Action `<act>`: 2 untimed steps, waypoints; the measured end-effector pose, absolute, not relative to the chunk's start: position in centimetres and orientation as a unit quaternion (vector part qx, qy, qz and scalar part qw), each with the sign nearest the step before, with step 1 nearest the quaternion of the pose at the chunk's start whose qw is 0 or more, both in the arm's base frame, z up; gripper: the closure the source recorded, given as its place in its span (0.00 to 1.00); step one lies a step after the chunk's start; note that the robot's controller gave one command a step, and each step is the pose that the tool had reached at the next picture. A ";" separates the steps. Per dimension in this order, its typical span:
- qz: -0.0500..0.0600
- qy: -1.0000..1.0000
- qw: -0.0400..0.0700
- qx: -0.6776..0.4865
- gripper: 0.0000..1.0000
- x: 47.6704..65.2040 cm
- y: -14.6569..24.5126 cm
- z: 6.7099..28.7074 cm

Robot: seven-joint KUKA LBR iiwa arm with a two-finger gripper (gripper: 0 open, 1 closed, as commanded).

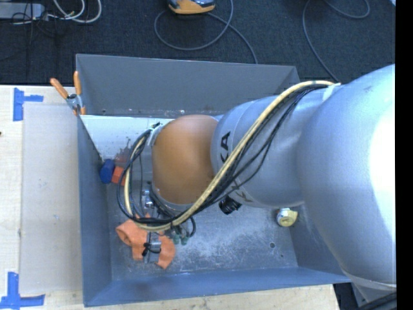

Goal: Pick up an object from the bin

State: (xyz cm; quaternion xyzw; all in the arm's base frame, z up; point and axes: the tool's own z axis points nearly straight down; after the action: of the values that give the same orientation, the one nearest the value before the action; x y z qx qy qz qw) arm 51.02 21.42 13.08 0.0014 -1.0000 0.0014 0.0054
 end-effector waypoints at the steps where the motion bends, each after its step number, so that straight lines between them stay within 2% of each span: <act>1: 0.001 -1.000 0.003 0.000 0.00 51.1 21.4 13.4; 2: 0.001 -0.999 0.003 0.035 0.00 51.8 20.7 9.9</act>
Offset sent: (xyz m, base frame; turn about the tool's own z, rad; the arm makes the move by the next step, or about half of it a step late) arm 0.0112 -0.0137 -0.0608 -0.1144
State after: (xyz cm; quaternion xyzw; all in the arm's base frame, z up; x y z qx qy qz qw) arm 51.84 20.69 9.89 0.0348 -0.9994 0.0005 0.0029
